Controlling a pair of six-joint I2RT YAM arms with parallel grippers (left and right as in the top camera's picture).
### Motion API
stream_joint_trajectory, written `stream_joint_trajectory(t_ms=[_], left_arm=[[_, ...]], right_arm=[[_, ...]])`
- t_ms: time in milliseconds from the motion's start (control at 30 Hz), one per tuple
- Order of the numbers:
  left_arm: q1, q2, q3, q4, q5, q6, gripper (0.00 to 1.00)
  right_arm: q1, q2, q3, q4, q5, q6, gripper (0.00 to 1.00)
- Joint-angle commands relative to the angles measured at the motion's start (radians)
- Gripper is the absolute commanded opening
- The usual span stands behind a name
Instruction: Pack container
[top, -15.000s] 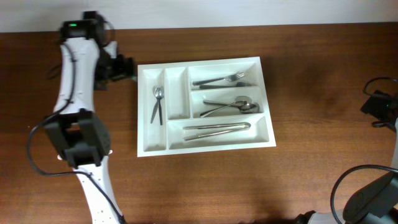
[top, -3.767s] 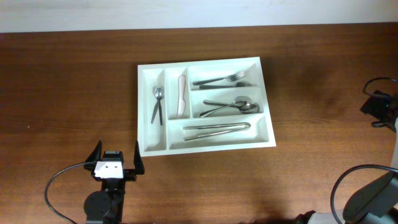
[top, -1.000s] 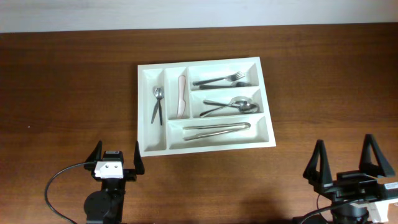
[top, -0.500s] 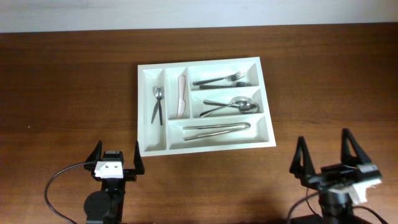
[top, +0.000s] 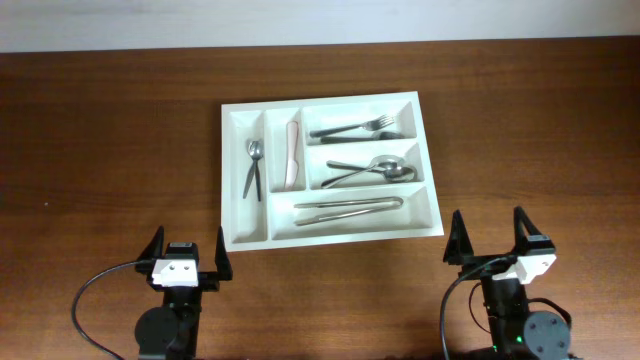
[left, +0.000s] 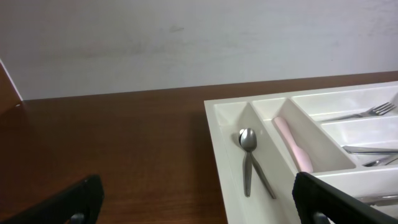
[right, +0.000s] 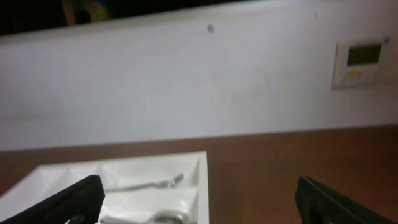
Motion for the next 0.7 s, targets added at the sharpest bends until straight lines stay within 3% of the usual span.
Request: stream_joint_trajectory(t_ms=[0, 667], left_arm=[[0.005, -0.010, -0.004, -0.001, 0.011, 0.016, 0.99], [0.005, -0.010, -0.004, -0.001, 0.011, 0.016, 0.99]], right_arm=[[0.005, -0.008, -0.039, 0.011, 0.026, 0.004, 0.99], [-0.045, -0.009, -0.151, -0.005, 0.019, 0.006, 0.99]])
